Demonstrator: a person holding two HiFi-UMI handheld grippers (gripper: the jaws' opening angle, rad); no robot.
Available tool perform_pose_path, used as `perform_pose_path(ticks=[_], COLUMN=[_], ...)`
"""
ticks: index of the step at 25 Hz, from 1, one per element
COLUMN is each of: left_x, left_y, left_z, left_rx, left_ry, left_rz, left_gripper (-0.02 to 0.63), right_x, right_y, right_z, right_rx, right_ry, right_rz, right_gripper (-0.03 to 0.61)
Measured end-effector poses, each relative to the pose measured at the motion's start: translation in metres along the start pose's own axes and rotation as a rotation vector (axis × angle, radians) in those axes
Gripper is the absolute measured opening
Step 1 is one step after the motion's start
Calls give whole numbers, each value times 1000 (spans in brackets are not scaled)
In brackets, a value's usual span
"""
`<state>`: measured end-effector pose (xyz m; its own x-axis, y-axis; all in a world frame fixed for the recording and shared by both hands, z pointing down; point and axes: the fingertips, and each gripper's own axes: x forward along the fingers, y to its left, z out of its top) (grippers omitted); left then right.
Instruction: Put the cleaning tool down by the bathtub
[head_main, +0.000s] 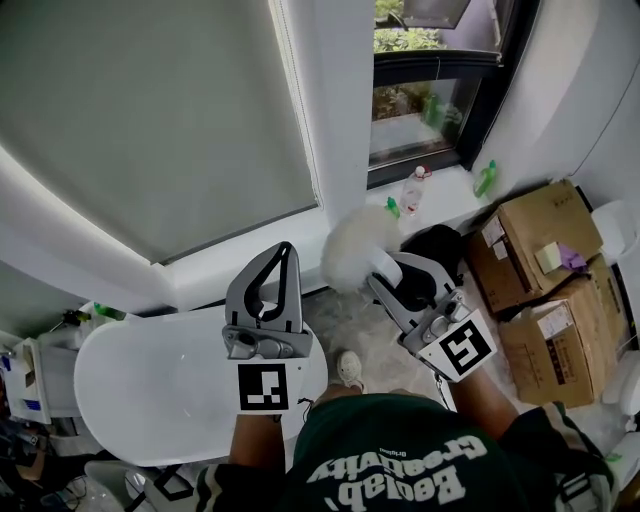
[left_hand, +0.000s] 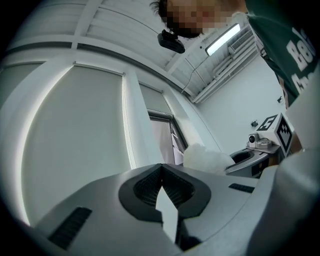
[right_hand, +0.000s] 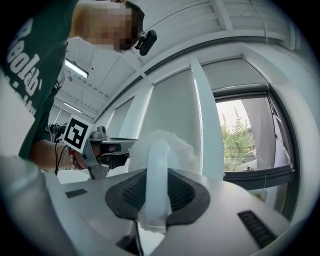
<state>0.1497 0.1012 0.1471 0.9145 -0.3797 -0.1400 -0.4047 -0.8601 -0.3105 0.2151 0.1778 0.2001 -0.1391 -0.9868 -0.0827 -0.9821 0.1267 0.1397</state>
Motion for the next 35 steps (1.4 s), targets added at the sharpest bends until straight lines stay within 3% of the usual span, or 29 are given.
perform_pose_path(ticks=[17,23,30,35], left_x=[34,38,40,33], left_y=[68,81,87,103], left_z=[-43,-60,-61,-72], left_rx=[-12,-11,-33,-6], left_ry=[0,43,42,91], left_rz=[13,25,76,136], left_gripper=[3,3,3,3], right_x=[93,106,114,136], right_y=[-10,-13,-17,-15], right_z=[-17,-25,-25,-29], right_rx=[-42,-14,12,20], right_ry=[40,57,33,8], right_rz=[77,72,101,168], right_gripper=[94,94,94,94])
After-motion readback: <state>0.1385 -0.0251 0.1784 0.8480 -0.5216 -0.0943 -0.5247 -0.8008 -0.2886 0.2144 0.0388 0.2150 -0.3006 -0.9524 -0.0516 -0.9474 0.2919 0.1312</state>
